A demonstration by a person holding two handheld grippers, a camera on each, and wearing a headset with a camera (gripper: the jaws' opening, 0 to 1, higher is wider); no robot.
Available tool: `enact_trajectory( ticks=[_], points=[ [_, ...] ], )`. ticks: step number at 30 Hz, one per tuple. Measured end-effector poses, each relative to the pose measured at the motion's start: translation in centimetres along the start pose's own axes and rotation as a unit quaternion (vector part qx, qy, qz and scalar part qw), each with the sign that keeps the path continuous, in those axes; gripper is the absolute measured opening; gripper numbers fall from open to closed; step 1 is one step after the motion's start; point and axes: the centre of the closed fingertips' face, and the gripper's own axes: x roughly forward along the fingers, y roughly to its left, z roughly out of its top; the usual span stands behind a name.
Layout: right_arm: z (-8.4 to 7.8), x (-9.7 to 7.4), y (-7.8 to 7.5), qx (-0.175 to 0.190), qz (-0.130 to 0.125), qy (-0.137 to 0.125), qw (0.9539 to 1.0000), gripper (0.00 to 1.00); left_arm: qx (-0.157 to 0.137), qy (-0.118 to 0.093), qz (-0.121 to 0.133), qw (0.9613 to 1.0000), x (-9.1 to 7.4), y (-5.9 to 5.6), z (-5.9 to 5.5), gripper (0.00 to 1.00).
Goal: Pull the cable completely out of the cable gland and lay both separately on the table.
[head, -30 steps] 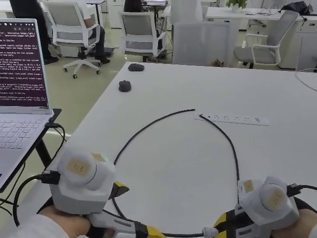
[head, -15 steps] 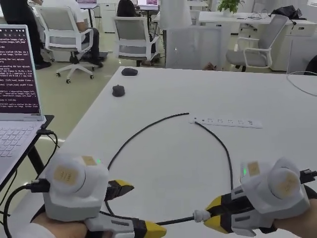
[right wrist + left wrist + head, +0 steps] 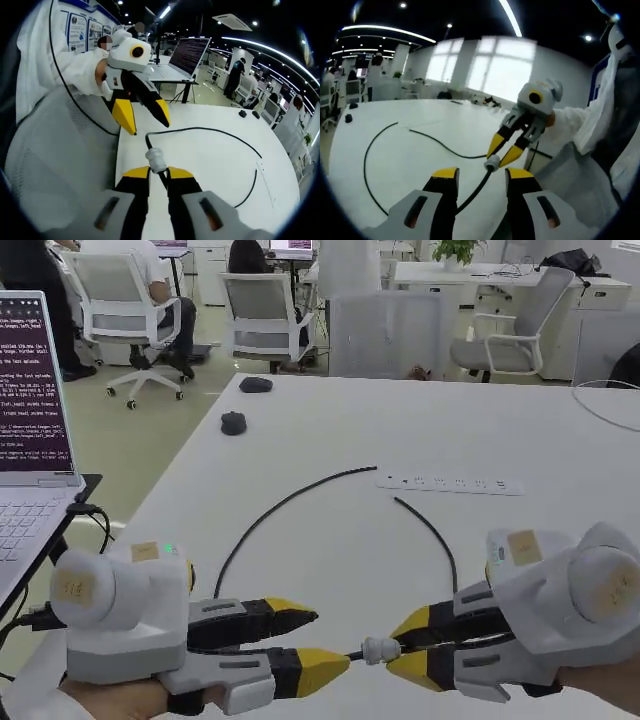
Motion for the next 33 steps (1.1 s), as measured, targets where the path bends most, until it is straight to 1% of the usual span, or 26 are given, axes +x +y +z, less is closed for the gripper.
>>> enact_trajectory(
  ticks=[1,2,4,5,8,9,11,13,15,17,20,21,24,27,29,31,33],
  points=[
    [0.4,-0.2,0.1,-0.002,0.000,-0.002,1.0000,0.10,0.007,0.003,-0.003,1.0000,0.1,-0.2,-0.1,0.39],
    [0.7,-0.3,0.1,-0.005,-0.002,-0.004,1.0000,0.10,0.011,0.001,-0.006,0.9999,0.2,-0.3,0.1,0.41],
    [1.3,-0.5,0.2,-0.006,-0.005,-0.006,1.0000,0.10,0.013,-0.006,-0.017,0.9998,0.3,-0.8,0.4,0.42],
    [1.8,-0.6,0.4,-0.011,-0.005,-0.011,0.9999,0.10,0.013,-0.011,-0.028,0.9994,0.4,-1.3,0.6,0.41],
    [2.7,-0.7,0.9,-0.022,-0.004,-0.020,0.9995,0.10,0.010,-0.021,-0.043,0.9988,0.5,-2.0,1.0,0.35],
    [3.0,-0.6,1.1,-0.028,-0.004,-0.023,0.9993,0.10,0.005,-0.025,-0.049,0.9985,0.5,-2.2,1.1,0.33],
    [3.3,-0.6,1.3,-0.033,-0.005,-0.026,0.9991,0.10,-0.006,-0.018,-0.058,0.9981,0.5,-2.5,0.8,0.27],
    [3.4,-0.6,1.4,-0.035,-0.004,-0.027,0.9990,0.10,-0.013,-0.026,-0.067,0.9973,0.5,-2.8,1.1,0.23],
    [3.4,-0.6,1.4,-0.039,-0.006,-0.025,0.9989,0.10,-0.021,-0.036,-0.072,0.9965,0.4,-2.9,1.5,0.21],
    [3.4,-0.7,1.4,-0.042,-0.007,-0.025,0.9988,0.10,-0.039,-0.047,-0.080,0.9949,0.2,-3.1,1.9,0.18],
    [3.7,-0.9,1.5,-0.046,-0.010,-0.028,0.9985,0.10,-0.064,-0.049,-0.084,0.9932,0.2,-3.0,2.0,0.17],
    [3.7,-0.9,1.5,-0.048,-0.011,-0.028,0.9984,0.10,-0.066,-0.050,-0.084,0.9930,0.2,-3.0,2.1,0.16],
    [3.7,-0.9,1.5,-0.052,-0.014,-0.025,0.9982,0.10,-0.065,-0.047,-0.087,0.9930,0.2,-3.1,2.0,0.16],
    [3.6,-0.8,1.5,-0.059,-0.017,-0.025,0.9978,0.10,-0.051,-0.046,-0.085,0.9940,0.2,-3.1,2.0,0.17],
    [3.7,-0.9,1.5,-0.059,-0.018,-0.029,0.9976,0.10,-0.048,-0.045,-0.087,0.9940,0.2,-3.2,1.9,0.17],
    [3.8,-1.0,1.5,-0.063,-0.019,-0.031,0.9973,0.10,-0.040,-0.045,-0.087,0.9944,0.3,-3.3,1.9,0.17],
    [3.8,-1.1,1.5,-0.066,-0.020,-0.033,0.9971,0.10,-0.025,-0.046,-0.088,0.9948,0.3,-3.4,2.0,0.17]
  ],
)
